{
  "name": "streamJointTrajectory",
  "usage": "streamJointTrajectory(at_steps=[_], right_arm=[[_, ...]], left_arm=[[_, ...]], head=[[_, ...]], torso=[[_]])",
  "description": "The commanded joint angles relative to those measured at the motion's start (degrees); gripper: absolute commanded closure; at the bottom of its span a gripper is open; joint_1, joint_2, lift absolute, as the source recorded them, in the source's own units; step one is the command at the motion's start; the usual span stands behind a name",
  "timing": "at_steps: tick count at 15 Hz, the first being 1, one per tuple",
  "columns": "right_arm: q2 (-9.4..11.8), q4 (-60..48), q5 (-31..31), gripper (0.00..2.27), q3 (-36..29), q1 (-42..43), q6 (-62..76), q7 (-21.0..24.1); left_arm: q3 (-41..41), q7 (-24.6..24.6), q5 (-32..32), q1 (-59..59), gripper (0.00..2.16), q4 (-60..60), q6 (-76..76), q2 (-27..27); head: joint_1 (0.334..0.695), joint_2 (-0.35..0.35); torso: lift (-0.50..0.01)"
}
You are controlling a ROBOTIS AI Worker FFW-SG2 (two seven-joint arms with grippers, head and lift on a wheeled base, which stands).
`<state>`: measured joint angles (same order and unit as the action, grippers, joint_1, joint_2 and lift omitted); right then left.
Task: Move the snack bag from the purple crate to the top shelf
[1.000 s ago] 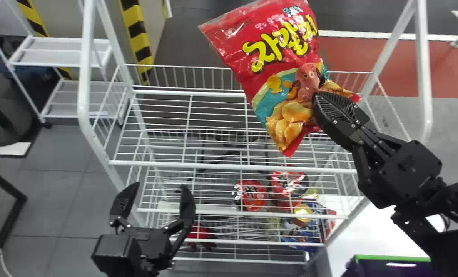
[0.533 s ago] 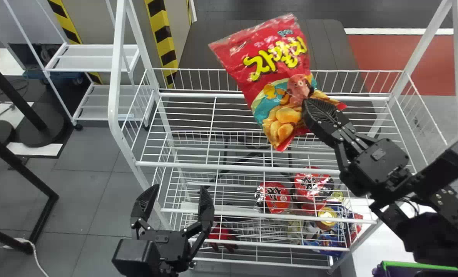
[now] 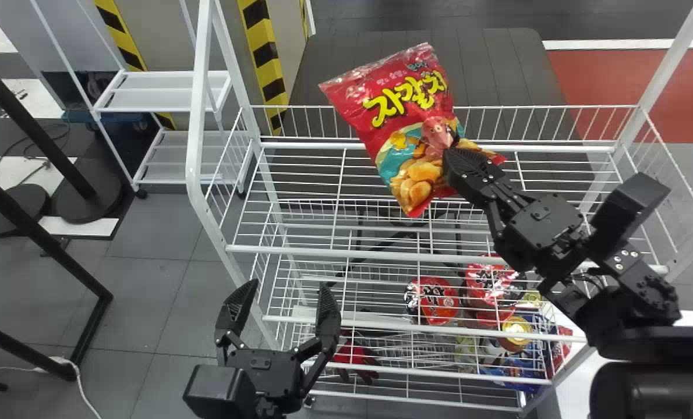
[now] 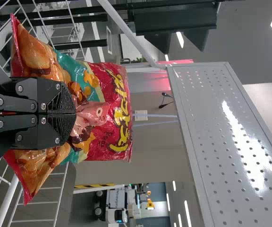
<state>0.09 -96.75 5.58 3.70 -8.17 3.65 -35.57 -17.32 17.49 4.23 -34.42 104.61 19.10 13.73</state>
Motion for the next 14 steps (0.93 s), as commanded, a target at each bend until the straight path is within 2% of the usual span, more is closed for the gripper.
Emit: streamJointTrajectory(at_steps=[1, 9, 14], right_arm=[[-0.1, 3.9, -0.3, 1.65, 2.0, 2.7, 1.0, 1.8], [-0.1, 18.3, -3.6, 1.65, 7.6, 10.6, 11.5, 11.1], [-0.1, 25.3, -3.9, 1.65, 8.9, 13.6, 17.8, 14.8]], left_arm=[[0.4, 0.1, 0.2, -0.5, 0.10, 0.1, 0.3, 0.2], [2.8, -1.0, 2.0, -1.3, 0.10, -1.8, 4.8, 0.6], [3.5, -1.0, 3.0, -1.3, 0.10, -3.8, 8.7, 0.8]], head=[[0.695, 0.117], [0.695, 0.183], [0.695, 0.201]], torso=[[0.000], [0.000], [0.000]])
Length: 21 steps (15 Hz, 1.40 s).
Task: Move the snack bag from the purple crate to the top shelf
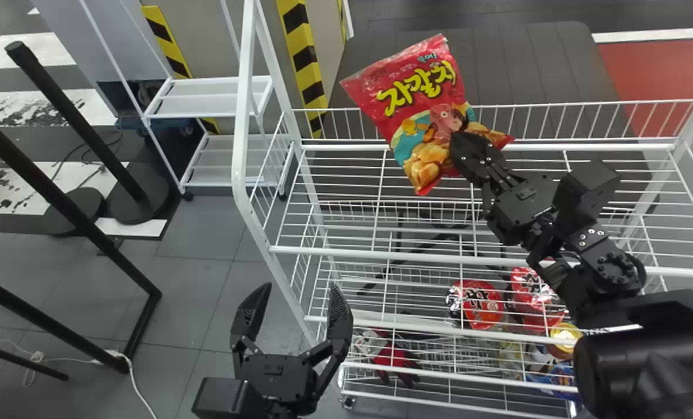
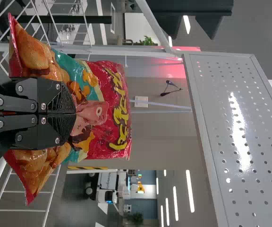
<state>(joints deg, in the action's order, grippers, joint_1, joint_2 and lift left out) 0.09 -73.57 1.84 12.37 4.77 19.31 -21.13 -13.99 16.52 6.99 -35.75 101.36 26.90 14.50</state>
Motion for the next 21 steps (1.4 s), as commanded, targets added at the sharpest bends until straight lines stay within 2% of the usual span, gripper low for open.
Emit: streamJointTrajectory(at_steps=[1, 5, 11, 12, 13, 15, 16, 21], right_arm=[[-0.1, 3.3, -0.2, 1.64, 0.2, 1.0, 3.8, 0.5], [-0.1, 8.5, -1.8, 1.55, 0.9, 3.7, 4.1, 2.4], [-0.1, 16.8, -4.6, 1.55, 1.0, 8.4, 4.6, 5.7], [-0.1, 17.7, -4.7, 1.50, 1.2, 8.9, 4.8, 5.8], [-0.1, 18.4, -4.9, 1.36, 1.4, 9.3, 5.0, 6.9], [-0.1, 18.7, -5.2, 1.33, 1.6, 9.6, 5.0, 7.0], [-0.1, 19.3, -5.3, 1.18, 1.7, 9.8, 5.0, 7.0], [-0.1, 20.8, -5.5, 1.06, 2.2, 10.2, 3.9, 7.2]], left_arm=[[0.3, -0.2, 0.4, 0.0, 0.10, -0.8, 1.6, 0.0], [0.4, -0.6, 0.6, 0.0, 0.10, -1.7, 3.0, -0.1], [1.1, -1.4, 1.4, 0.1, 0.10, -3.5, 6.7, -0.1], [1.1, -1.4, 1.4, 0.1, 0.10, -4.0, 8.1, -0.1], [1.2, -1.4, 1.4, 0.1, 0.10, -4.2, 8.3, -0.1], [1.2, -1.4, 1.4, 0.1, 0.10, -4.4, 8.5, -0.1], [1.2, -1.4, 1.5, 0.2, 0.10, -4.5, 8.5, -0.1], [1.2, -1.6, 1.5, 0.8, 0.10, -5.5, 8.5, -0.4]], head=[[0.695, 0.202], [0.695, 0.206], [0.695, 0.197], [0.695, 0.197], [0.695, 0.198], [0.695, 0.200], [0.695, 0.201], [0.695, 0.204]], torso=[[0.000], [0.000], [0.000], [0.000], [0.000], [0.000], [0.000], [0.000]])
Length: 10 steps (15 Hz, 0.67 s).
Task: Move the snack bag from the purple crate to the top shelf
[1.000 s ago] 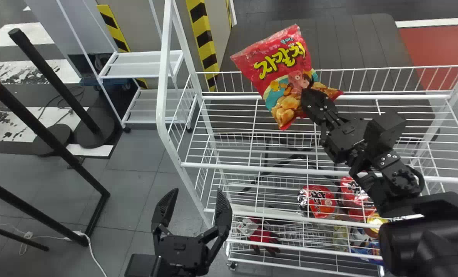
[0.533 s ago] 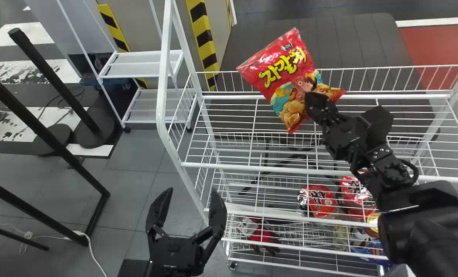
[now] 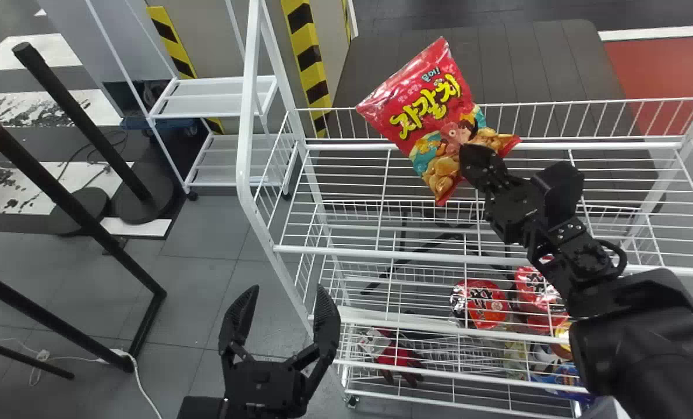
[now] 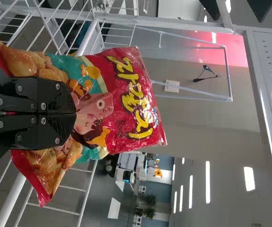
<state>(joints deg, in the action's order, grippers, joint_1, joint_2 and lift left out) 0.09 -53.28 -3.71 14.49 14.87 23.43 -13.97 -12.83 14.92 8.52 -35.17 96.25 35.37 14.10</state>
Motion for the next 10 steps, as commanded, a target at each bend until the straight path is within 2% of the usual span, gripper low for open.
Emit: streamJointTrajectory(at_steps=[1, 4, 7, 9, 10], right_arm=[[-0.1, 1.1, 0.0, 0.93, 0.1, 0.2, -0.2, 0.1], [-0.1, 2.7, 0.5, 0.91, 0.1, 1.5, -0.7, 0.2], [-0.1, 3.0, 0.7, 0.36, 0.0, 1.4, -0.7, 0.3], [-0.1, 2.9, 0.9, 0.10, 0.1, 1.0, 0.2, 0.7], [-0.1, 2.9, 0.9, 0.07, 0.2, 0.9, 0.5, 0.8]], left_arm=[[0.0, 0.0, 0.0, 0.3, 0.10, -0.4, 0.0, -0.1], [0.0, 0.0, -0.1, 0.3, 0.10, -0.4, 0.2, -0.1], [0.0, 0.0, -0.1, 0.5, 0.10, -0.7, 0.0, -0.2], [0.0, 0.0, -0.1, 0.8, 0.10, -1.0, 0.0, -0.2], [0.0, 0.0, -0.1, 0.9, 0.10, -1.1, 0.0, -0.3]], head=[[0.695, 0.205], [0.695, 0.203], [0.695, 0.199], [0.695, 0.198], [0.695, 0.197]], torso=[[0.000], [0.000], [0.000], [0.000], [0.000]])
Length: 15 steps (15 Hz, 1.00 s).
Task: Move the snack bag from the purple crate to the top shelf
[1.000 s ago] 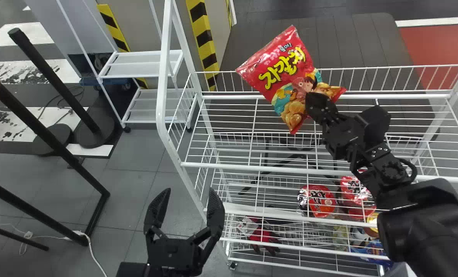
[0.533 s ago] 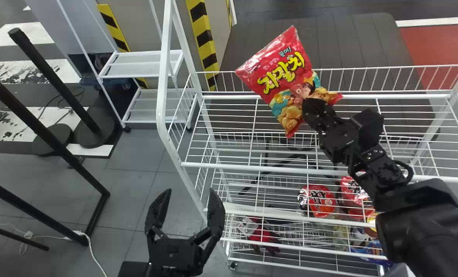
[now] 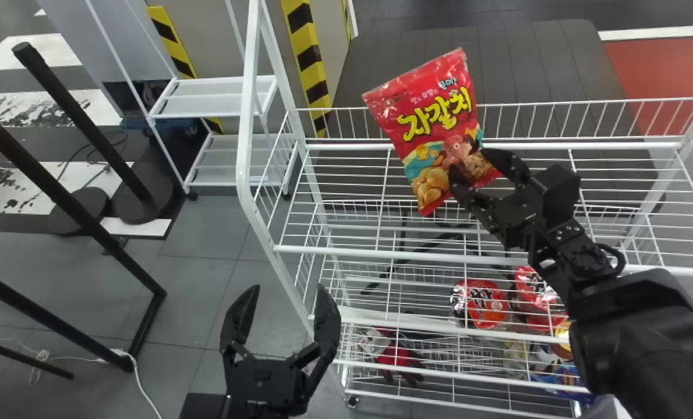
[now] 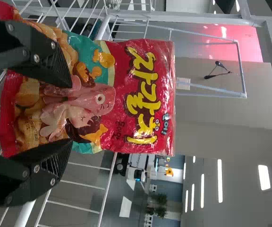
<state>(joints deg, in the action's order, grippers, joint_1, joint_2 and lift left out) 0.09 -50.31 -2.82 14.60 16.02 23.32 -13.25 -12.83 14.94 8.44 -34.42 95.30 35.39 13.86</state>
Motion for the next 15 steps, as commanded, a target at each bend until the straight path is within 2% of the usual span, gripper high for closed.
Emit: streamJointTrajectory(at_steps=[1, 11, 15], right_arm=[[-0.1, -0.1, 0.1, 0.07, 0.2, -0.3, 0.8, 0.2], [-0.1, -1.1, 0.0, 0.08, 0.3, -1.0, 2.6, 0.2], [-0.1, -4.9, 0.4, 0.08, 0.7, -2.7, 1.7, -0.5]], left_arm=[[0.0, 0.0, 0.0, 0.1, 0.10, -0.1, 0.0, -0.1], [-0.1, 0.0, 0.3, 1.1, 0.10, -1.2, 0.0, -0.1], [-0.1, 0.0, 0.7, 1.3, 0.11, -1.1, -0.2, -0.1]], head=[[0.695, 0.197], [0.695, 0.202], [0.695, 0.211]], torso=[[0.000], [0.000], [0.000]])
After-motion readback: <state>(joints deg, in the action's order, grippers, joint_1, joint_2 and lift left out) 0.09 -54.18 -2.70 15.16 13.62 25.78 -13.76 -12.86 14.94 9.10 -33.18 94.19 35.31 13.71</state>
